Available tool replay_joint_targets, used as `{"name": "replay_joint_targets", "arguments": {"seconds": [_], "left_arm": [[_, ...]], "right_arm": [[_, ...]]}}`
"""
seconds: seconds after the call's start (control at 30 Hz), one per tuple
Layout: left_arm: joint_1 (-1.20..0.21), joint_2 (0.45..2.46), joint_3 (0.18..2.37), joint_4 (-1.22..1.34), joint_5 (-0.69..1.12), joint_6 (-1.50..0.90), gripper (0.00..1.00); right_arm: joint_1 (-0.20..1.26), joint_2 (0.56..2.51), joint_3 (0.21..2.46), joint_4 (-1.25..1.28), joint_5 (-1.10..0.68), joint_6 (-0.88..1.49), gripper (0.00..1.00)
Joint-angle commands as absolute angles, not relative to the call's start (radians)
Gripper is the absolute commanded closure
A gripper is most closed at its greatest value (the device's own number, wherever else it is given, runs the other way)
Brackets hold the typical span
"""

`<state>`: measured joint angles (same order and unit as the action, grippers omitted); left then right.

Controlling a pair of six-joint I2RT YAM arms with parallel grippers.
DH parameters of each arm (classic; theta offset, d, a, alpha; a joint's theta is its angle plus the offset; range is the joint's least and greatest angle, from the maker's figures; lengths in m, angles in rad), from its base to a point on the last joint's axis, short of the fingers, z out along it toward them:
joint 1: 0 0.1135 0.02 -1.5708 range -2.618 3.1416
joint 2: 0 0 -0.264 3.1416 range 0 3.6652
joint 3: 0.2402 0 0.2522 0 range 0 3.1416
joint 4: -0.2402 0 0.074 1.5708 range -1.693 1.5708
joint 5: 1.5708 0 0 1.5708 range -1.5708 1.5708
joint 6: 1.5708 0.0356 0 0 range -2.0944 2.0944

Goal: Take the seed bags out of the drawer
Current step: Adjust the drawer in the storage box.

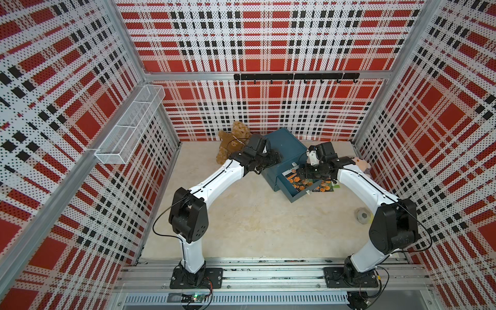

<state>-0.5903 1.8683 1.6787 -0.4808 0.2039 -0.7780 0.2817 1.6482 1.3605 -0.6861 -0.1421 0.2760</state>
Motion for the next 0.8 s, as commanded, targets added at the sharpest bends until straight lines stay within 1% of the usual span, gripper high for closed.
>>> {"name": "replay_joint_targets", "arguments": {"seconds": [0.0,0.23,0.37,0.67,0.77], "left_arm": [[-0.604,1.911,1.700,-0.486,0.220,-0.778,0.21],[-0.598,1.939,1.673,-0.486,0.229,-0.770,0.22],[-0.591,1.942,1.647,-0.485,0.227,-0.765,0.22],[-0.571,1.942,1.621,-0.485,0.232,-0.758,0.24],[-0.567,1.944,1.621,-0.485,0.235,-0.756,0.24]], "right_arm": [[0.295,1.663,1.360,-0.654,-0.088,0.236,0.16],[0.333,1.676,1.316,-0.619,0.012,0.174,0.13],[0.353,1.683,1.287,-0.593,0.062,0.160,0.12],[0.380,1.732,1.265,-0.552,0.067,0.172,0.13],[0.386,1.749,1.277,-0.548,0.050,0.179,0.14]]}}
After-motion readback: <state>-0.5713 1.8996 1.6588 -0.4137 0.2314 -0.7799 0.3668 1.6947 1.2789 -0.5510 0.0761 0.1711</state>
